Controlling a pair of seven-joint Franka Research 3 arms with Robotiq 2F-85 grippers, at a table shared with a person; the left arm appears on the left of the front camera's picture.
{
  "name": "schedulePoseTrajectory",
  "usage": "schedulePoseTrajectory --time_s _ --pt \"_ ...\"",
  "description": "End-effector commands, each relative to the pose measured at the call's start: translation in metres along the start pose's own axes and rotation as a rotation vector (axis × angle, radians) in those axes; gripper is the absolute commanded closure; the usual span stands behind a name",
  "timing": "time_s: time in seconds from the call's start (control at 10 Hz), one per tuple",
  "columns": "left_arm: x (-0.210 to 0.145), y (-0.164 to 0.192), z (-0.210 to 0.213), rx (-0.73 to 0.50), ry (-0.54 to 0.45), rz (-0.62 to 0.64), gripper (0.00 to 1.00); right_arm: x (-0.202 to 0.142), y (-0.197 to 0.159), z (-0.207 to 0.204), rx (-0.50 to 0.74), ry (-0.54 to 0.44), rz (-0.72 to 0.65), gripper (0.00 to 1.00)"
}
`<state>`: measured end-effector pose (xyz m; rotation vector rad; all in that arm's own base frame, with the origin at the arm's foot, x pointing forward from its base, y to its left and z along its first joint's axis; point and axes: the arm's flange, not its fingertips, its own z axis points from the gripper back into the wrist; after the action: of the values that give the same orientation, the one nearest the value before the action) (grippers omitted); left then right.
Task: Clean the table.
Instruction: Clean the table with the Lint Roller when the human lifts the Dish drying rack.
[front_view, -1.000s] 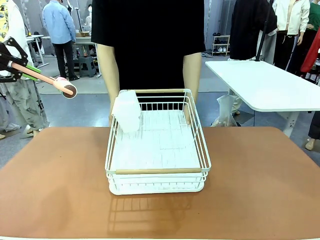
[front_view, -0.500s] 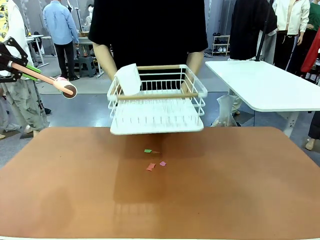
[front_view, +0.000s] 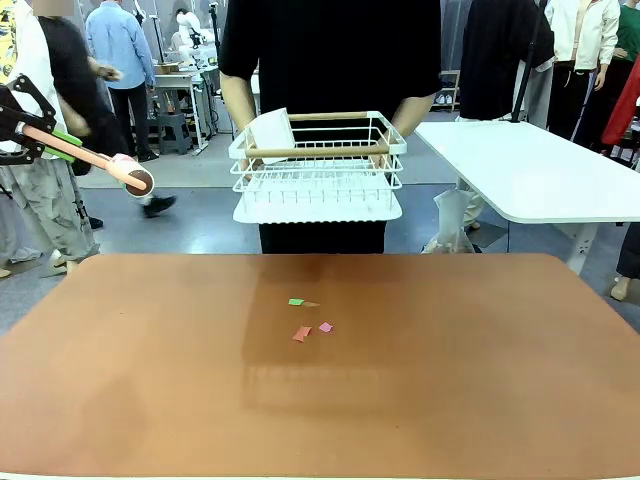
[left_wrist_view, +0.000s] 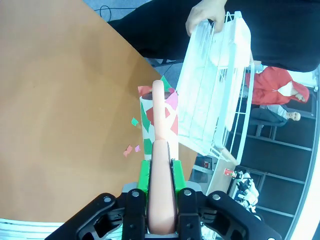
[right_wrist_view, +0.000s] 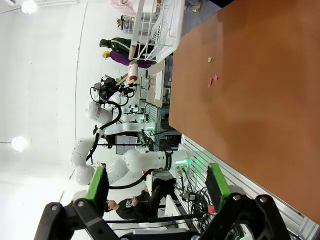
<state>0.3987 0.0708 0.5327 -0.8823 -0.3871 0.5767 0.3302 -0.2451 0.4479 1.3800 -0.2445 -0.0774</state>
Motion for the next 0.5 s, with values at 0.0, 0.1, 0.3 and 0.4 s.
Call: schedulePoseTrajectory --time_s 0.0,0.1,0.3,0.4 --pt "-0.0005 -0.0034 -0.0006 0.007 -0.019 0.009 1.00 -0.0021 0.0045 0.0003 0.011 -0.002 0.004 0.00" --pt "-0.0005 -0.0034 -0.0006 0.007 -0.019 0.009 1.00 -0.0021 0.0045 0.0003 0.011 -0.002 0.004 0.00" --pt "-0.0005 -0.0034 -0.0006 0.007 -0.019 0.009 1.00 -0.0021 0.0045 0.0003 0.011 -0.002 0.004 0.00" --pt "-0.0005 -0.0034 -0.0006 0.007 -0.019 0.009 1.00 -0.0021 0.0045 0.0003 0.011 -0.002 0.004 0.00"
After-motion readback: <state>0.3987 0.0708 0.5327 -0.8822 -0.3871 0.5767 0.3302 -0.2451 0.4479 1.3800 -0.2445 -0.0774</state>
